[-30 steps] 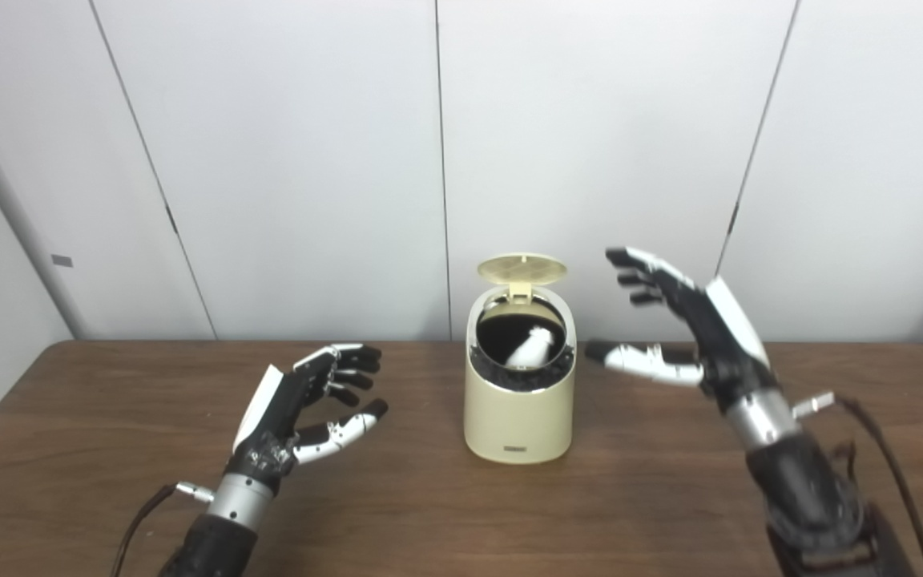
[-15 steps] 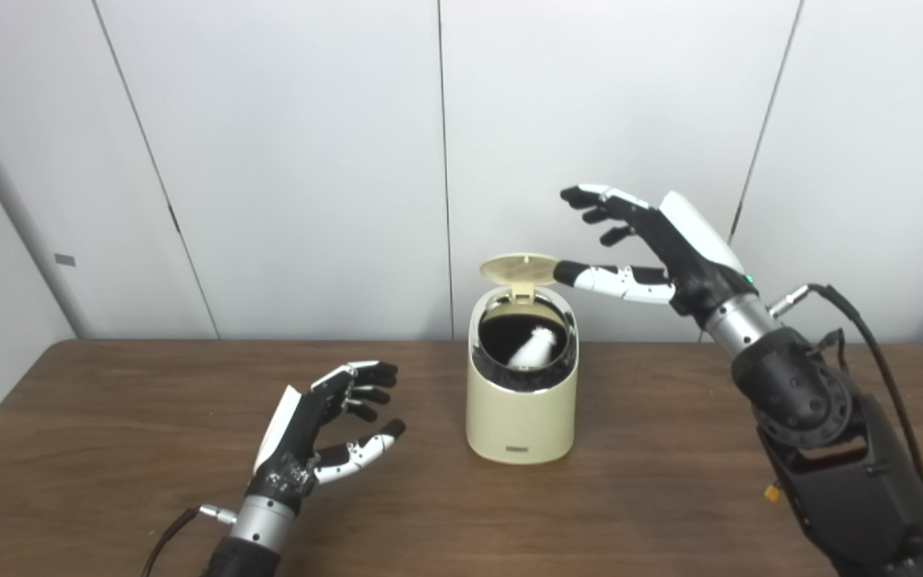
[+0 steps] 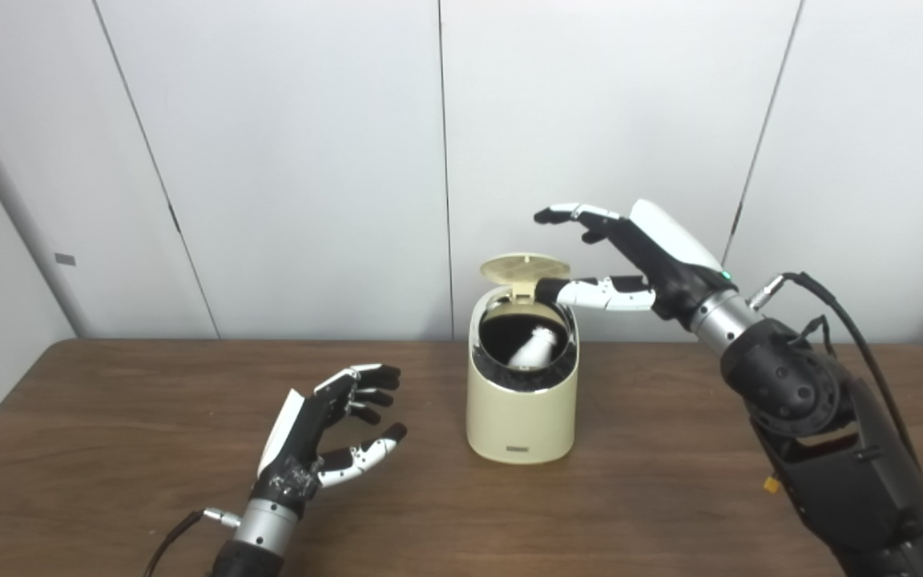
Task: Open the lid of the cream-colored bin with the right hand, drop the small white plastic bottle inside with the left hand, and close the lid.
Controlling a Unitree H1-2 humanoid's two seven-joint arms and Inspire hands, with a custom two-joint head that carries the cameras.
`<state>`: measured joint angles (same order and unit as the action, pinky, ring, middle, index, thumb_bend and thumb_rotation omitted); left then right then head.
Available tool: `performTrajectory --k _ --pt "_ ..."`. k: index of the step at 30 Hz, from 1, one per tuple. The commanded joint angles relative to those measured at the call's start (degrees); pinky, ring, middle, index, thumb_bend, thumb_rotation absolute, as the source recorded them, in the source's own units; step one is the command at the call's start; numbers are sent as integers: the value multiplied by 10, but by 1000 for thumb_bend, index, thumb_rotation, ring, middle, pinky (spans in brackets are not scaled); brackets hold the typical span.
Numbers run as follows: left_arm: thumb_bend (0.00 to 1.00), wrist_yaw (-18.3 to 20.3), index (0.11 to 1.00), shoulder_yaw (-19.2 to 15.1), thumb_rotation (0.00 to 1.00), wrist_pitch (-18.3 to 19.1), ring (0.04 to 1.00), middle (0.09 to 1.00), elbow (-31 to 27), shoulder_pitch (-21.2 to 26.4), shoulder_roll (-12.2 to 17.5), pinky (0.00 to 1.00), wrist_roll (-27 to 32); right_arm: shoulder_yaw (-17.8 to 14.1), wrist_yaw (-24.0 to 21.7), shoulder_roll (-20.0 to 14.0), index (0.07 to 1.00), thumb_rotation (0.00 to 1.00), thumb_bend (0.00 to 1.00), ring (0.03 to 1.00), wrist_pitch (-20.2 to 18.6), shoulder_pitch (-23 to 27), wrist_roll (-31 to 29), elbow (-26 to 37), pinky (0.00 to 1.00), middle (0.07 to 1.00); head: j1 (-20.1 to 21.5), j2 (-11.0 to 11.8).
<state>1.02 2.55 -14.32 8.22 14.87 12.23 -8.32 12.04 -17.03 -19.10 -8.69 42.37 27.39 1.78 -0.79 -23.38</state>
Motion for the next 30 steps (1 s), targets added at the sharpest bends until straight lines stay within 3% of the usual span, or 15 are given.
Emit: performTrajectory --k 1,13,30 --pt "423 -5 739 -8 0 -16 679 726 -12 18 1 592 -1 -2 5 -11 791 766 642 911 24 36 2 6 808 846 -1 0" --pt "430 -4 733 -11 0 -14 680 727 -14 20 0 590 -6 22 -27 -16 749 788 663 927 22 33 24 15 829 804 -3 -7" --pt "442 -2 736 -15 5 -3 675 724 -23 20 -7 575 -4 32 -68 -25 703 784 686 919 9 18 31 51 824 770 -7 -17"
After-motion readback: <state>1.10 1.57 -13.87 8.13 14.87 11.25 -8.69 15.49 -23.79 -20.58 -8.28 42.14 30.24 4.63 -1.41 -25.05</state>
